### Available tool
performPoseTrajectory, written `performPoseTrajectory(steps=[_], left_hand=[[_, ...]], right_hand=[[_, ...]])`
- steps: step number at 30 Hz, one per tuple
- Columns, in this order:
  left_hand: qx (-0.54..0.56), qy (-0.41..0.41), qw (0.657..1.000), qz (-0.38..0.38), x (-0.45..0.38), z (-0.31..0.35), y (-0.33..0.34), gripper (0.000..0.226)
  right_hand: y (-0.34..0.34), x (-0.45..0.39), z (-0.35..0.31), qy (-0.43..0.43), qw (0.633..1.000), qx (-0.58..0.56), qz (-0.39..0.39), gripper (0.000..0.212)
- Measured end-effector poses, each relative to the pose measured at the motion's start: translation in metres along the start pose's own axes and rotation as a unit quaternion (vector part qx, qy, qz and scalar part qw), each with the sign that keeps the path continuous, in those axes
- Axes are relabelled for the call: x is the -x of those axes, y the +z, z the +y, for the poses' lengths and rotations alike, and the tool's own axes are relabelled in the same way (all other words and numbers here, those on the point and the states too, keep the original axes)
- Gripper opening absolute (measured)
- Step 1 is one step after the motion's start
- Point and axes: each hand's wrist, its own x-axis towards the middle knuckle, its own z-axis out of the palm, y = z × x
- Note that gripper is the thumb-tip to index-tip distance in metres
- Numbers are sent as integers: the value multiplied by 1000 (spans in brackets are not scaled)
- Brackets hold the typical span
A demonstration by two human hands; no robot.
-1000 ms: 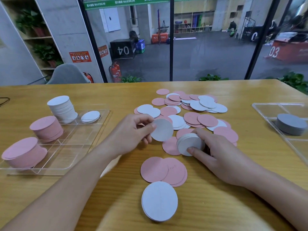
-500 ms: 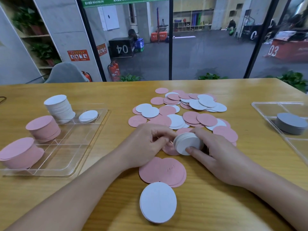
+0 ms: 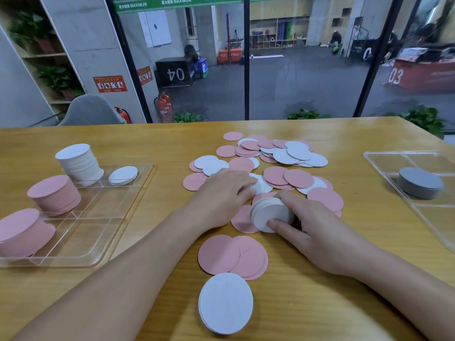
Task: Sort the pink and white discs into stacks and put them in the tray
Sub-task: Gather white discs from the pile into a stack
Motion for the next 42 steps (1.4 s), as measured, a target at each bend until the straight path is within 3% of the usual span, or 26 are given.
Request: performPoseTrajectory(steps=[5, 7, 9, 11, 15, 17, 19, 22, 25, 28, 32, 36, 39, 42], left_hand=[[72, -16, 997, 28, 20, -14, -3, 22], [107, -63, 992, 17, 25, -16, -10, 46], [56, -99, 993, -11, 25, -15, -16, 71], [10, -115, 993, -30, 22, -13, -18, 77], [15, -129, 991, -28, 20, -9, -18, 67], [43, -130, 991, 1, 21, -8, -18, 62], [106, -124, 985, 54, 22, -12, -19, 42], [274, -124, 946, 121, 25, -17, -22, 12], [347, -123, 918, 150, 28, -21, -28, 8], [364, -113, 910, 162, 28, -23, -30, 8], [424, -90, 887, 160, 29, -17, -34, 24], [380, -80, 911, 135, 33, -16, -38, 9], [390, -73, 915, 78, 35, -15, -44, 28], [378, -30, 924, 45, 37, -14, -47, 16]], right_hand=[[-1, 1, 1, 0, 1000, 1, -5, 13], [0, 0, 2, 1, 1000, 7, -5, 17], [0, 0, 2, 1, 1000, 8, -6, 18], [0, 0, 2, 1, 1000, 6, -5, 17], [0, 0, 3, 2, 1000, 2, -6, 16], [0, 0, 2, 3, 1000, 3, -5, 18], [-1, 0, 1, 6, 1000, -5, -4, 17], [-2, 1, -1, 9, 1000, -12, -7, 16], [-2, 1, 0, 8, 1000, -14, -6, 18], [-3, 1, -1, 5, 1000, -19, -5, 14], [-5, 2, -3, 0, 1000, -23, -6, 11], [-5, 2, -3, -4, 1000, -26, -9, 10], [-5, 2, -3, -1, 1000, -23, -7, 8], [-5, 2, -4, -3, 1000, -25, -7, 8]])
